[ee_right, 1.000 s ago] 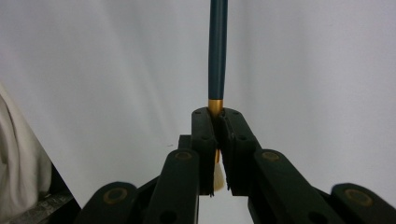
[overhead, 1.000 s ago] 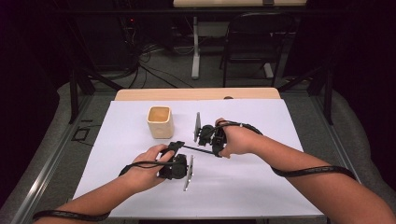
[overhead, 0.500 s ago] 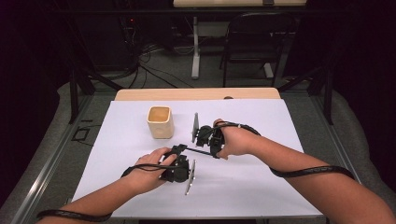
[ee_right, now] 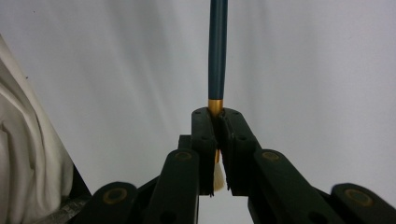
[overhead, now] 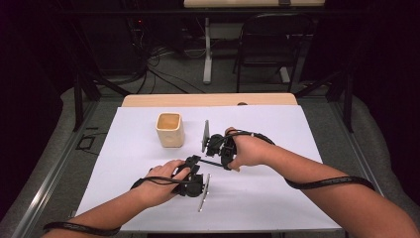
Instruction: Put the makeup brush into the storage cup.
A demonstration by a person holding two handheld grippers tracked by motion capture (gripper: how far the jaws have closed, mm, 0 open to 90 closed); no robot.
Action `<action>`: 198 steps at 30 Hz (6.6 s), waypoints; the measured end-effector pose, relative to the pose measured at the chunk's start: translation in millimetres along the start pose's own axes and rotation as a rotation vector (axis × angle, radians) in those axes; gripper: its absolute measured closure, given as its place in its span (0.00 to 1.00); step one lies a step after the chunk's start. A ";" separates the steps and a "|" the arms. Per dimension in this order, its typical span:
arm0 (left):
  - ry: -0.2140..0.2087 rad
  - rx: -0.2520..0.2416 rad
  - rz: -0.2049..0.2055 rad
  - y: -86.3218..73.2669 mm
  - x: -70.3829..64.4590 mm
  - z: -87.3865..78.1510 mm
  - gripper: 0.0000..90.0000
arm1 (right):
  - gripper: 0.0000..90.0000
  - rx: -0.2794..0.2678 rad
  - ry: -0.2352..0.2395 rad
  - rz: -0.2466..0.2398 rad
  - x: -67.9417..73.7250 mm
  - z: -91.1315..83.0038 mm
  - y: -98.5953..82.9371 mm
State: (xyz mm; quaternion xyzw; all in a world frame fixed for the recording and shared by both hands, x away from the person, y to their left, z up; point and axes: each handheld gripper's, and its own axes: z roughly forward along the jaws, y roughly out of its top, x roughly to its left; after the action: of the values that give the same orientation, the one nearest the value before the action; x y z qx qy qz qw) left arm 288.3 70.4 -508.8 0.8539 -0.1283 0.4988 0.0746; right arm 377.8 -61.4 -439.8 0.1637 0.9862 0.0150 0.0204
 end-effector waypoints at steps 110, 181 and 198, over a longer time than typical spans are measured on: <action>-0.051 0.001 -0.047 -5.9 7.6 -6.9 0.92 | 0.63 -0.207 -0.020 0.064 -12.6 -32.9 -16.5; -0.302 -0.437 -1.280 -76.1 36.7 8.7 0.92 | 0.72 -0.737 -0.046 0.246 -7.3 9.3 -58.9; -0.337 -0.509 -1.467 -87.6 40.8 13.5 0.92 | 0.81 -0.866 0.057 0.373 -19.9 16.7 -55.1</action>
State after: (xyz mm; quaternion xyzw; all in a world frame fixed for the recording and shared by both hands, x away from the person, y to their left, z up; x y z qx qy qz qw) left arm 344.4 144.7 -479.8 0.7412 0.3473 0.1417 0.5567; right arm 379.6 -119.6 -457.8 0.3141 0.8431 0.4328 0.0569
